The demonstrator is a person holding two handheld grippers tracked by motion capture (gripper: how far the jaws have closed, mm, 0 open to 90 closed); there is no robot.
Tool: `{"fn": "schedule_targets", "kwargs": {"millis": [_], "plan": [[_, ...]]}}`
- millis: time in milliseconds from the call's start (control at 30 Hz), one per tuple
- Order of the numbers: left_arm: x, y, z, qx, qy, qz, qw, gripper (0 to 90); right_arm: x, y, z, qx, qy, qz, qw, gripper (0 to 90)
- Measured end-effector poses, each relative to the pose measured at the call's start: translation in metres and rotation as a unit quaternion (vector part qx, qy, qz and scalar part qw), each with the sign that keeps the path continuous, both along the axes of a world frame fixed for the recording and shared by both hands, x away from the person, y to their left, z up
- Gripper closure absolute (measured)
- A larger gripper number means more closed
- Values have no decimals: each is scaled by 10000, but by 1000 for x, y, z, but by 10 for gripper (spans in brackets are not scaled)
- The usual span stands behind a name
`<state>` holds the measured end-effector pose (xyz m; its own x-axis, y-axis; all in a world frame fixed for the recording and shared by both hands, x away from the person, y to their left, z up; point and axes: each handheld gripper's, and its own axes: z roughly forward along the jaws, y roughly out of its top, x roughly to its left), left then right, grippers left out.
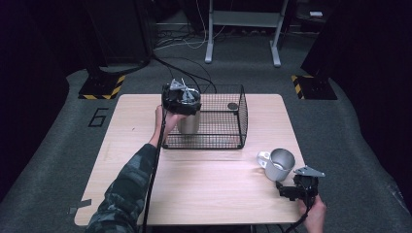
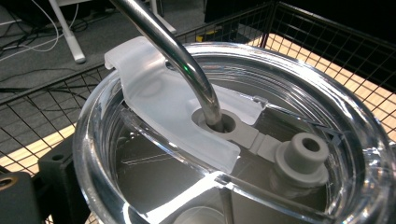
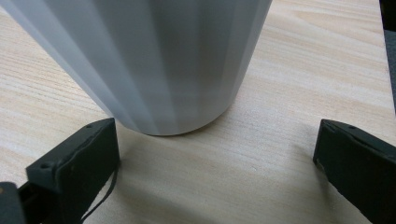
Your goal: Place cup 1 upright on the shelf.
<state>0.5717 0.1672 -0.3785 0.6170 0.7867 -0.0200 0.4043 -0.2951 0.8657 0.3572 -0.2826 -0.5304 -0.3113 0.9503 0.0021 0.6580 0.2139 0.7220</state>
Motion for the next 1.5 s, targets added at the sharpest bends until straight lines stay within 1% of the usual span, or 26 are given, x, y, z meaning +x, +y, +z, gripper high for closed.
{"fn": "schedule_targets", "kwargs": {"millis": [267,333,367,467,600,733,800,933,967,1100,1133,1367,1400,1433,1500], "plan": [[5,-1,-7,51,128,41,9999,36,0,0,0,0,0,1,10000,0],[5,-2,-10,16,143,79,9999,36,0,0,0,-1,0,2,10000,0],[6,-1,-10,123,167,14,9998,36,0,0,0,-1,1,1,10000,0],[6,-3,-13,83,187,51,9998,35,0,0,0,0,1,1,10000,0],[7,-3,-17,158,239,36,9996,35,0,0,0,-1,1,1,10000,0],[9,-3,-21,105,248,81,9996,35,0,0,0,-1,0,0,10000,0],[9,-3,-22,174,266,67,9995,35,0,0,0,-1,-1,0,10000,0],[10,-4,-24,121,274,112,9995,35,0,0,0,-1,1,0,10000,0],[10,-3,-24,140,295,104,9994,35,0,0,0,-1,1,0,10000,0],[10,-4,-25,151,280,129,9994,35,0,0,0,-1,0,0,10000,0],[10,-3,-26,196,308,99,9993,35,0,0,0,1,0,-1,10000,0],[10,-2,-27,198,309,109,9993,35,0,0,0,-1,0,0,10000,0],[10,-3,-27,147,285,143,9994,35,0,0,0,-1,0,0,10000,0],[10,-2,-28,140,288,144,9994,35,0,0,0,-2,-1,0,10000,0],[9,-1,-28,189,292,129,9993,35,0,0,0,-1,0,0,10000,0]]}}
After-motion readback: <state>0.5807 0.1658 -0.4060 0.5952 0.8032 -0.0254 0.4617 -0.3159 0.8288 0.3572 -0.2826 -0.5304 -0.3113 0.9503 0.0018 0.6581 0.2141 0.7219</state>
